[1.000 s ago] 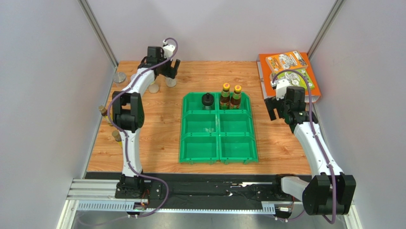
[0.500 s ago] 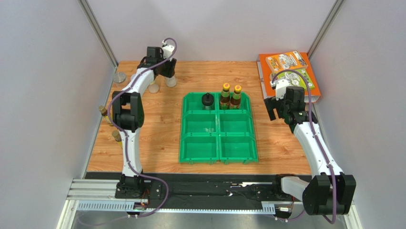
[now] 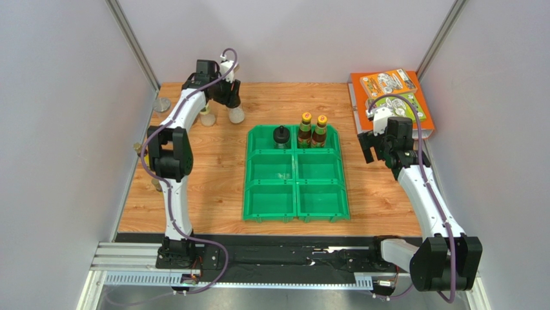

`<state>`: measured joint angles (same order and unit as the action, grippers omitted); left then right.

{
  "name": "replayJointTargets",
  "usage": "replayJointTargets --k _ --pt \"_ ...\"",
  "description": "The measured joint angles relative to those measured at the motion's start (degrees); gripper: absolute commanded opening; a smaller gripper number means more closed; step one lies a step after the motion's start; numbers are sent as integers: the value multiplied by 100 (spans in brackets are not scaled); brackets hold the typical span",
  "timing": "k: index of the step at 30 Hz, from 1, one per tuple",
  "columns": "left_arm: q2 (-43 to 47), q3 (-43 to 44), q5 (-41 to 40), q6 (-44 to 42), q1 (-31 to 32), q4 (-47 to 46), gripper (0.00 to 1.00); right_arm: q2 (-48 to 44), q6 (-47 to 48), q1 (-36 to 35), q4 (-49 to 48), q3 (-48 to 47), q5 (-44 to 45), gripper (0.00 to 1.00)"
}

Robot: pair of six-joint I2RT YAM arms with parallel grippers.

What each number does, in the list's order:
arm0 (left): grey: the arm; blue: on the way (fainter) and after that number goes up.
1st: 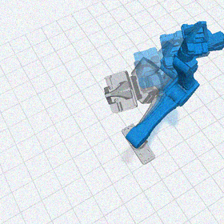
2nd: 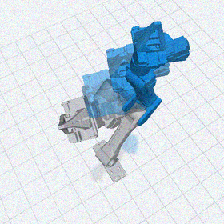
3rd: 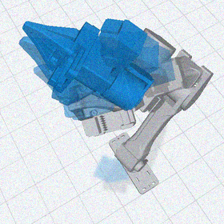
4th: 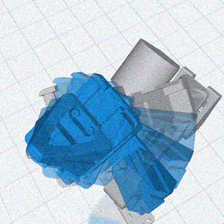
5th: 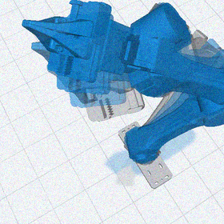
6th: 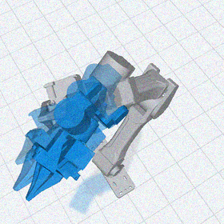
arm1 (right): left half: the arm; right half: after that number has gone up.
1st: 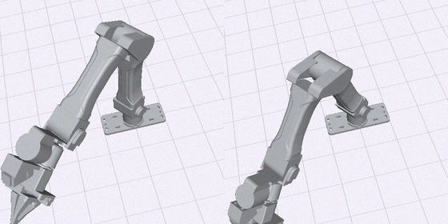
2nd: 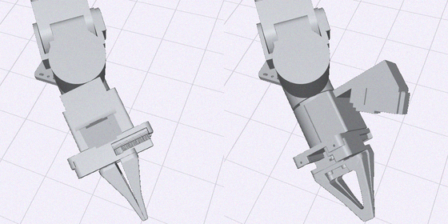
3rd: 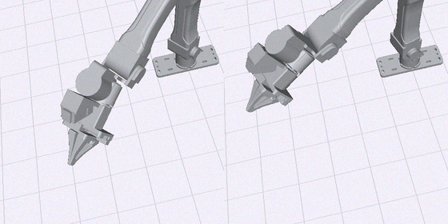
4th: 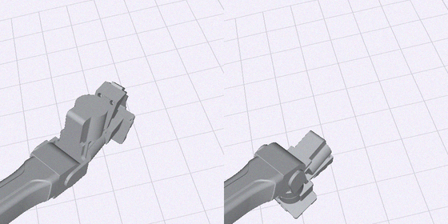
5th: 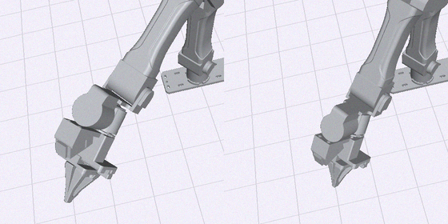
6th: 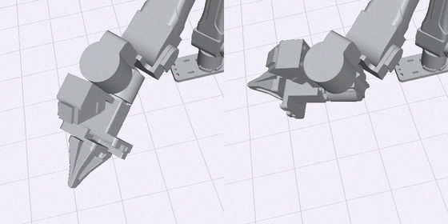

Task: Organize the condiment bottles
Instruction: Pick up the bottle from the center of the board, then place the bottle in the storage box.

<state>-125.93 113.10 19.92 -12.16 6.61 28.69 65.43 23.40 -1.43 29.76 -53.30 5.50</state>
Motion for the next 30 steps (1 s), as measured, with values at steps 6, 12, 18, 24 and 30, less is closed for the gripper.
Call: replayJointTargets --k 6,12,18,24,30 --pt "942 -310 402 -11 72 243 0 0 -2 0 0 0 0 95" --pt "2074 -1145 675 -105 481 299 0 -13 -2 0 11 0 -4 95" --pt "2483 -2015 765 -138 1163 201 0 -55 -2 0 33 0 -15 95" --pt "2492 -2599 658 -133 1388 13 0 -111 -2 0 46 0 -70 95" --pt "2492 -2905 529 -96 1445 -354 0 -142 -2 0 68 0 -114 95"
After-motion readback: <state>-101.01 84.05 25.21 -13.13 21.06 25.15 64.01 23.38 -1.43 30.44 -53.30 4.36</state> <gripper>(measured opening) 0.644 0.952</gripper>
